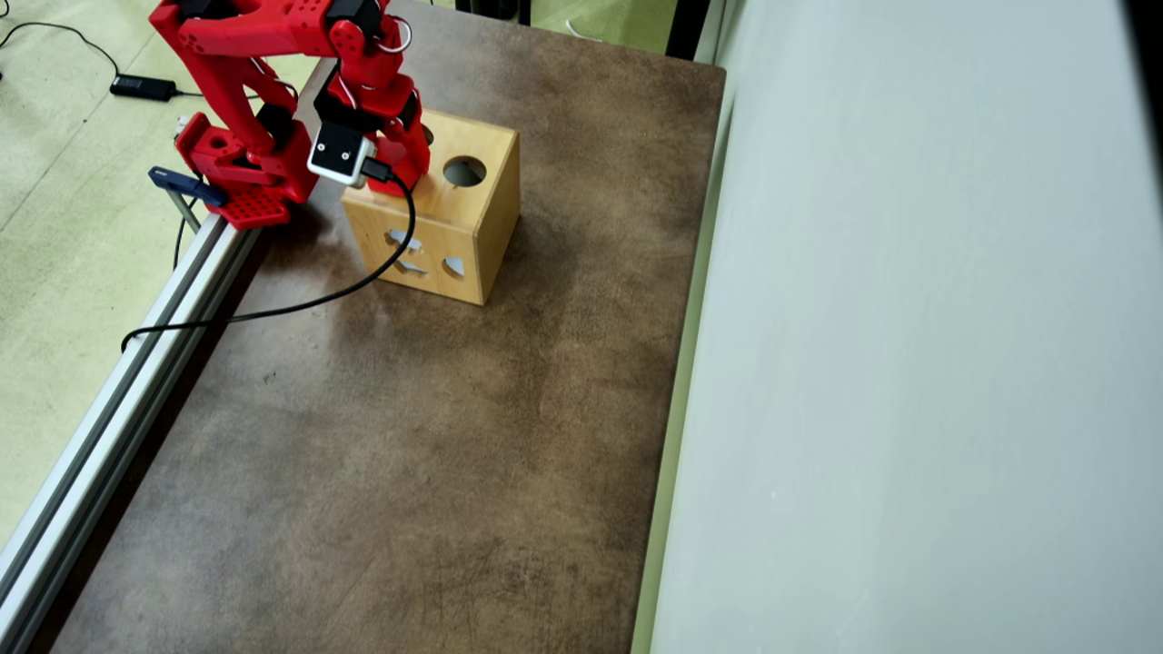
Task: Pick and place the red cube on the square hole
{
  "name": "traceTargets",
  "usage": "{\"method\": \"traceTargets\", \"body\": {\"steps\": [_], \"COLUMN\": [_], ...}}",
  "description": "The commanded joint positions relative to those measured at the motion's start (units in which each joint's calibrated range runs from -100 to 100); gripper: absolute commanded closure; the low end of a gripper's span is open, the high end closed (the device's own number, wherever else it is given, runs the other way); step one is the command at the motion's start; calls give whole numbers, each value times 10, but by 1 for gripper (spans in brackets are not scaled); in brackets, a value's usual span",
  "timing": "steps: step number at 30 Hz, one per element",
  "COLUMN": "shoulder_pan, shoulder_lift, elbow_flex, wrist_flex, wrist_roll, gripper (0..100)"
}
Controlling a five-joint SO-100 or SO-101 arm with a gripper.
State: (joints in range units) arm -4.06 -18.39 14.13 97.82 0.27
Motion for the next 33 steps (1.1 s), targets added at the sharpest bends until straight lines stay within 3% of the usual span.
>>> {"method": "traceTargets", "body": {"steps": [1,33], "shoulder_pan": [-3,3], "shoulder_lift": [-1,-1], "elbow_flex": [-9,-7], "wrist_flex": [1,2], "wrist_roll": [3,2], "gripper": [97,97]}}
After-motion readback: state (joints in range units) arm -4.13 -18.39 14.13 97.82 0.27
